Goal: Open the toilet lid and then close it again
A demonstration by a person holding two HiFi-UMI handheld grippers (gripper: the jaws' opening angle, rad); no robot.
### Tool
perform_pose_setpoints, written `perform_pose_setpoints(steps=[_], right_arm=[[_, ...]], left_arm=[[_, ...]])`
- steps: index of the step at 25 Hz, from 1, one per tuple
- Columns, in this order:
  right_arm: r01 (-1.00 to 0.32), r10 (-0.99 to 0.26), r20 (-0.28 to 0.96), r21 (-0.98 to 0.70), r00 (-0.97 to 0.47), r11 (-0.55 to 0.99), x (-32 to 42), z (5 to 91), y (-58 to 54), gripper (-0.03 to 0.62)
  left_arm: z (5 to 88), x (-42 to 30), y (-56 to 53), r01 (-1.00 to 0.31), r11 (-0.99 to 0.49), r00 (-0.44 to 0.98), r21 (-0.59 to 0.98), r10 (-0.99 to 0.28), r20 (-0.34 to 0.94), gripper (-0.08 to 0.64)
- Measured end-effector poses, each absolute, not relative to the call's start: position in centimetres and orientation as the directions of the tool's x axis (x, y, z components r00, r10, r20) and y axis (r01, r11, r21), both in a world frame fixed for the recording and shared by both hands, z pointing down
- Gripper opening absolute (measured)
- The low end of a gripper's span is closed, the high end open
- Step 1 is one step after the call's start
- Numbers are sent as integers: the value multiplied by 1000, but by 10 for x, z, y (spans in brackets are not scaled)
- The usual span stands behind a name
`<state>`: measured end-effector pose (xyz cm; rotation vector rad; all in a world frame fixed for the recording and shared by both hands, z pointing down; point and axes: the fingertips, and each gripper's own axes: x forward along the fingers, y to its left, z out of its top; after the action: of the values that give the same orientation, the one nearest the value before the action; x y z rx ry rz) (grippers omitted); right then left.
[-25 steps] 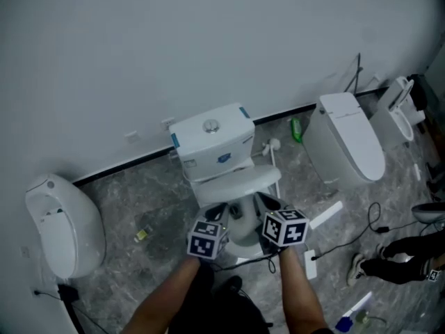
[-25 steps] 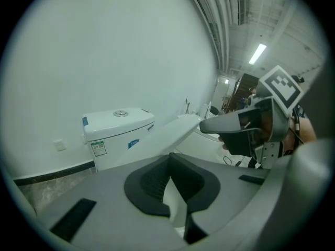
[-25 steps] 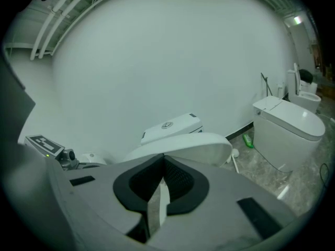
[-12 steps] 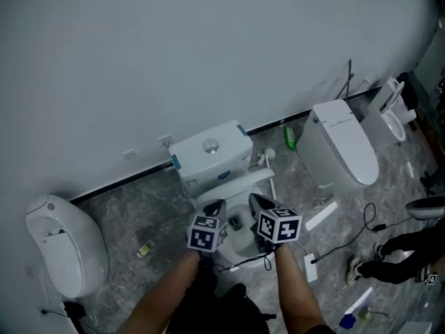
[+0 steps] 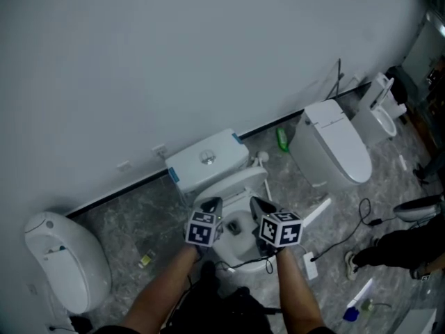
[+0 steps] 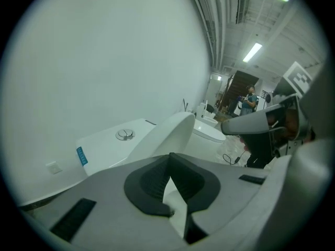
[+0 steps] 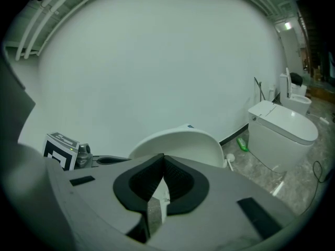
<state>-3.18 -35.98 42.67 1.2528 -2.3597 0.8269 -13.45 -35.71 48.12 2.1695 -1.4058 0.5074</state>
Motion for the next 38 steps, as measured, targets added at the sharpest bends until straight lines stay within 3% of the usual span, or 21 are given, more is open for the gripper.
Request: perform_pose_setpoints(steps=[23,34,38], right_arm=[[-874,-739,471,-325,-482,362,-4,395,-326,9],[-855,-681,517,-303,-519,422,-17,415,-320,10],[-848,-663,531,-282,-528,449,-27,420,-326,11]], left_arm=[[470,-118,-357,-869,-464,474,171,-682,557,4],[416,-110,-353,-865,-487,482,120,-741,467,5],[411,-124,-375,-870,-490,455,65,-743,490,5]])
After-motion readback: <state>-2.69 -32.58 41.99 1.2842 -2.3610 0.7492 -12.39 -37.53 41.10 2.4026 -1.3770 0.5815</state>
